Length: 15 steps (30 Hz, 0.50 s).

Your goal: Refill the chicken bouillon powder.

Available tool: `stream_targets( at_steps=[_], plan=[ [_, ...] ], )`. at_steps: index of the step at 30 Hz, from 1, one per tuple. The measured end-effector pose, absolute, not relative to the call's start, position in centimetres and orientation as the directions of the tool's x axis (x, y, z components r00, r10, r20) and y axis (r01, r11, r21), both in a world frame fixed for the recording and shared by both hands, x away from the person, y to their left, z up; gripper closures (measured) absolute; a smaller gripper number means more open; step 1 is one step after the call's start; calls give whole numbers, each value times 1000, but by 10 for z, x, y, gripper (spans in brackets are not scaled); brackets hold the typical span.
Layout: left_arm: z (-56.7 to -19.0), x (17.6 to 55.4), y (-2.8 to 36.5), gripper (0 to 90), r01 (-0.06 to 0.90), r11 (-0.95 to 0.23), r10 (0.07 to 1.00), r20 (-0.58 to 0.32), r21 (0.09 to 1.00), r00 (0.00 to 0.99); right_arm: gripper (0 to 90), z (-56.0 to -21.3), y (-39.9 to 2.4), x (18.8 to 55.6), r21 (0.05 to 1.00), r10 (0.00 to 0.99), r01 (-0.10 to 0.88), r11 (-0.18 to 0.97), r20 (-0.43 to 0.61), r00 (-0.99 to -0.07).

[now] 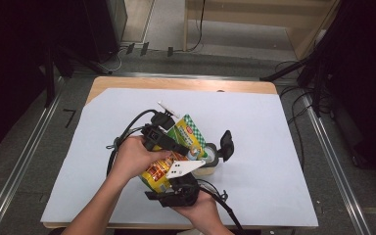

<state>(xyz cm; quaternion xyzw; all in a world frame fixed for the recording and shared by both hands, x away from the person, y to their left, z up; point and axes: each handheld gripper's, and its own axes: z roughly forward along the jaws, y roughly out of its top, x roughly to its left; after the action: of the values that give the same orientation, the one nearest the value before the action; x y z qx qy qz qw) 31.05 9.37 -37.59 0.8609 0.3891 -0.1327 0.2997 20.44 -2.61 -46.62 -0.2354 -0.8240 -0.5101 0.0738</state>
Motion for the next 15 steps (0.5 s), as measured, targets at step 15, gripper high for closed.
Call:
stream_targets(
  at_steps=[15],
  plan=[
    [-373,319,92,805,773,-516,612,-472,370,635,603,-462,-25,206,806,315,460,372,357,-880]
  ],
)
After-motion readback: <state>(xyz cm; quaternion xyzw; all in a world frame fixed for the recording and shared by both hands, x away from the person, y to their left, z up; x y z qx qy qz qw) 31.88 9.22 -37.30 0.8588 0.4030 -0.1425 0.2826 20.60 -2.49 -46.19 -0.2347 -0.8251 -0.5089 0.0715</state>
